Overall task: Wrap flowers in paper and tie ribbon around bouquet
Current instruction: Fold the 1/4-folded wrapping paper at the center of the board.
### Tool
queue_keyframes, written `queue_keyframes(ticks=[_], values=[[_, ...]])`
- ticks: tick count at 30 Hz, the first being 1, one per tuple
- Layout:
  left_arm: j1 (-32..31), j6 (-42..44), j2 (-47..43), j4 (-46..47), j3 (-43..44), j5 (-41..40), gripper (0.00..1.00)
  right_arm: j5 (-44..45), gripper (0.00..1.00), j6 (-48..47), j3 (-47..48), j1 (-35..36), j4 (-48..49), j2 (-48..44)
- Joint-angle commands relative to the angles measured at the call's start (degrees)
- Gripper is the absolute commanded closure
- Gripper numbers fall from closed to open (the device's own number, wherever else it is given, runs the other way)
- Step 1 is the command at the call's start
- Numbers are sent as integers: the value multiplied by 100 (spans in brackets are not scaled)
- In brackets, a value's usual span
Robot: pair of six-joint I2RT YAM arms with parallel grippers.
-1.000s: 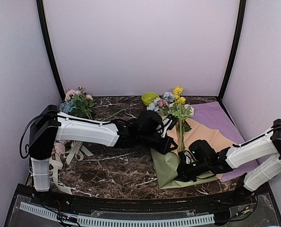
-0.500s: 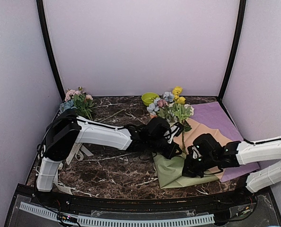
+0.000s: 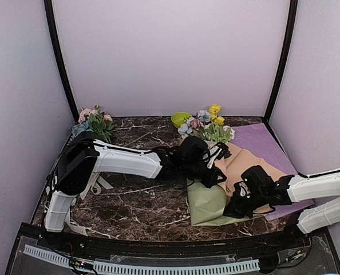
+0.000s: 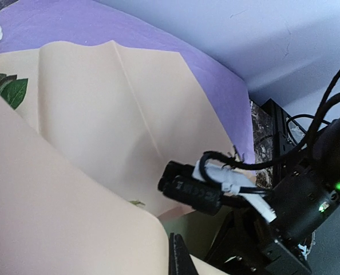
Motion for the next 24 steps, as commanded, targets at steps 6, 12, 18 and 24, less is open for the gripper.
queue_keyframes(ticks=[6,12,18,24], values=[[22,-13,547,500,560,603,100,-272,96,163,-537,-160,832,228],[23,-162,1096,507,939,765,100,-311,96,353,-708,-160,881,-102],[31,-58,1378,241,1114,635,100,96,95,-102,115,-160,-956,-418],[47,-147,1471,294,1103,572,100,539,91,-278,628,-218,-2605,-1070]])
